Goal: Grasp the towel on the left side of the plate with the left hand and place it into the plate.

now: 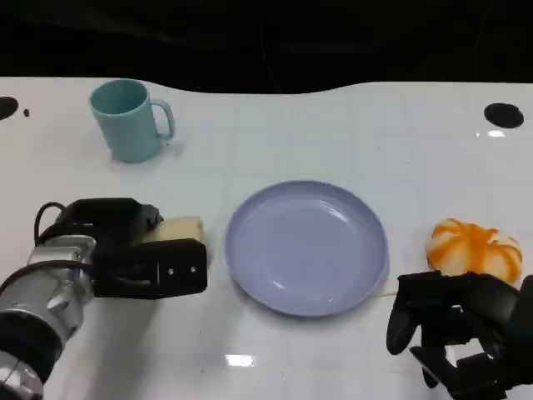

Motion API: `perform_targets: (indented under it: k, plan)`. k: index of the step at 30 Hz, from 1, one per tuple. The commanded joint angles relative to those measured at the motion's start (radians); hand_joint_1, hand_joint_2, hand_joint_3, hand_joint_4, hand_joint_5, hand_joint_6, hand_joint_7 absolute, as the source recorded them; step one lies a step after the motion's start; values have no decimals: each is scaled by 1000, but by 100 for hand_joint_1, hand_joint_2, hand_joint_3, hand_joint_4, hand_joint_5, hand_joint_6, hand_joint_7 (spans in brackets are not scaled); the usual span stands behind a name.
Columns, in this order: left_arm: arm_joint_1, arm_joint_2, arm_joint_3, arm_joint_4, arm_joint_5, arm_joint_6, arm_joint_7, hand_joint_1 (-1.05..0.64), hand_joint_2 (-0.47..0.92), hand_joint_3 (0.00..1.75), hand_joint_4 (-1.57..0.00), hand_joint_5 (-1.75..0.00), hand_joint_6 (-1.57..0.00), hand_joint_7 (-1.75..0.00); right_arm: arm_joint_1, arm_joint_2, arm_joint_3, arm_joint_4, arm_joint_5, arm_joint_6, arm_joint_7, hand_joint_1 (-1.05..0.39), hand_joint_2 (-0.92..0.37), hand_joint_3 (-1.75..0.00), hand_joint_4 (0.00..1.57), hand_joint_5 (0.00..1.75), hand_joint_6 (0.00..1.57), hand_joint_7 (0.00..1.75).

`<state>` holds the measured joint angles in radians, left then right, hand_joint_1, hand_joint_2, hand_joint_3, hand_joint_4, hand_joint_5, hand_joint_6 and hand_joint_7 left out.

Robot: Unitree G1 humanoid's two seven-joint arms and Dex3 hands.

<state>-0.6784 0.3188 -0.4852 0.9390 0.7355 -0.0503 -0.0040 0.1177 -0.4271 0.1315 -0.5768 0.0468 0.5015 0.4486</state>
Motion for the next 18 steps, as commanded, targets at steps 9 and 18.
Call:
perform_targets:
  k: [9,18]
  plan:
    - [63,34,61,-57,-52,-108,269,-23,88,39,-88,-175,-62,-173,-2,-8,-9,1,7,-8,4,5,-59,-108,70,168,69,142]
    - [138,50,126,-332,-79,-86,259,-23,80,52,-85,-175,-57,-175,-4,-7,-9,3,8,-3,4,5,-60,-107,70,170,69,142]
